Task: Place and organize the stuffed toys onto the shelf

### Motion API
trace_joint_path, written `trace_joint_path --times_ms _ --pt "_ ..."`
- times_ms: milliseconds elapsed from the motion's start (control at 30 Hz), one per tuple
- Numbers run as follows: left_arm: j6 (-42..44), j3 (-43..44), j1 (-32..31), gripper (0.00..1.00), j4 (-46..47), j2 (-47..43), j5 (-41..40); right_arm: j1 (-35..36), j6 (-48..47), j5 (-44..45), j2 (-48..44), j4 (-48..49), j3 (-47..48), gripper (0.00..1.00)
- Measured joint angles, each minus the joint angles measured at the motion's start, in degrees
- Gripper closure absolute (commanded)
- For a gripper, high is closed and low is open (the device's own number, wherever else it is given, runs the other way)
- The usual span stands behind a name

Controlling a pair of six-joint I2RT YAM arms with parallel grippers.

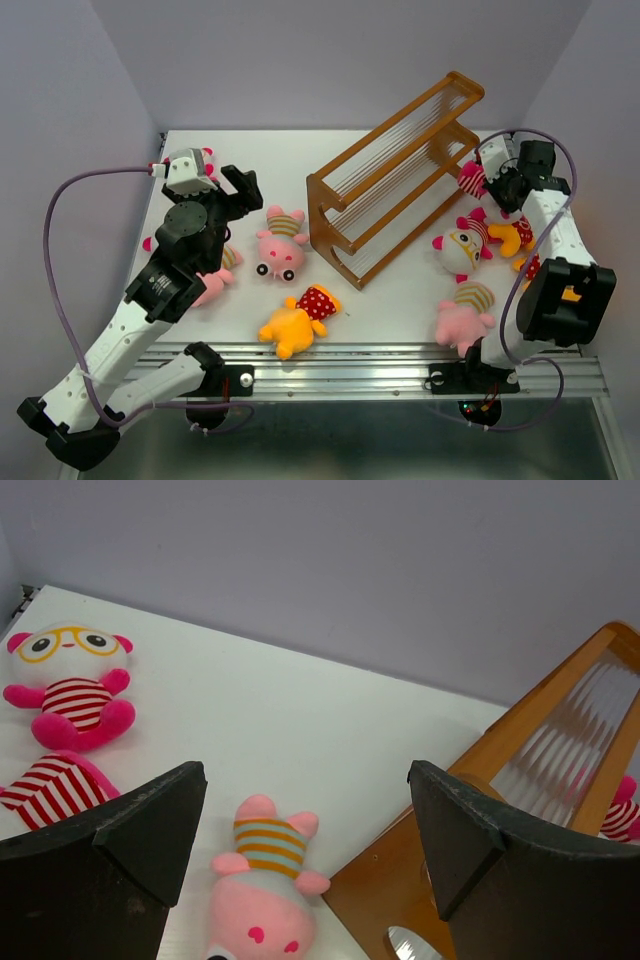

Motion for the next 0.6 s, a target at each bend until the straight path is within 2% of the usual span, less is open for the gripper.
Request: trace_joint_path --times_ms 267,600 --pt "-1.68 0.00 0.00 0.06 -0.55 0.04 -0.07 0.00 -13.97 0.22 7.23 1.36 4.81 0.94" --pt "-3.39 0.00 0.00 0.06 -0.90 -0.31 -0.09 4.09 -27.02 1.18 7.54 3.39 5.03 0.92"
